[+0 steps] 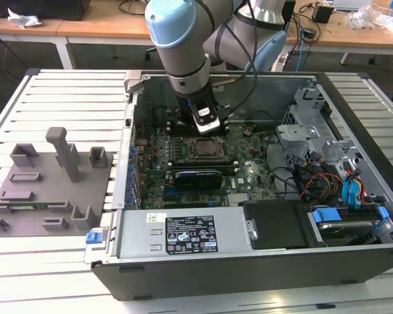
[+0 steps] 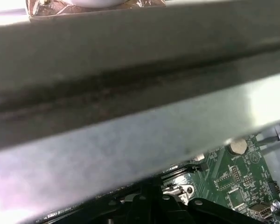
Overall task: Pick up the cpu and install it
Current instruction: 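Install the first cpu locking lever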
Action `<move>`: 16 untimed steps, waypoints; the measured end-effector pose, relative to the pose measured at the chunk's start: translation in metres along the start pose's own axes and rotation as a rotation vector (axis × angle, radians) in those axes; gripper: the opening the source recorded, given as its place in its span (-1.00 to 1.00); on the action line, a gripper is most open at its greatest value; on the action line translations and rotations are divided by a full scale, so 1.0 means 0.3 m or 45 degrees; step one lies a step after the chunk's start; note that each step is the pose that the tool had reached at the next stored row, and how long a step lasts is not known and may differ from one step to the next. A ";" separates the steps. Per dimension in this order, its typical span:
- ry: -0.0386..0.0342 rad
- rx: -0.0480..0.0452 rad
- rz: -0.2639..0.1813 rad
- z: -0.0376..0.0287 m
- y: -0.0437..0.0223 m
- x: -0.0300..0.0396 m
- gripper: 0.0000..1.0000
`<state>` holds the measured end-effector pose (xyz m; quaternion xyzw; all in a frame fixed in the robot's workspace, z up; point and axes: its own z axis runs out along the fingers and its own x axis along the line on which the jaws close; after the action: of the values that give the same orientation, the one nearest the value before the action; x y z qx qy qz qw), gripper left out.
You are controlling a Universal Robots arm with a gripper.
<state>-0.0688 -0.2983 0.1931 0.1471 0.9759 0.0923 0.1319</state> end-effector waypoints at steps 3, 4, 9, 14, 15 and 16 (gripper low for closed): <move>0.0002 0.001 0.001 0.001 0.000 -0.001 -0.79; 0.0005 -0.001 0.002 0.002 0.000 -0.003 -0.79; 0.0027 -0.010 0.004 0.008 0.005 -0.018 -0.79; 0.0029 -0.010 0.004 -0.018 0.011 -0.025 -0.79; 0.0029 -0.010 0.004 -0.024 0.013 -0.026 -0.79; 0.0030 -0.010 0.004 -0.029 0.014 -0.028 -0.79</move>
<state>-0.0626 -0.2983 0.2042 0.1480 0.9755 0.0964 0.1312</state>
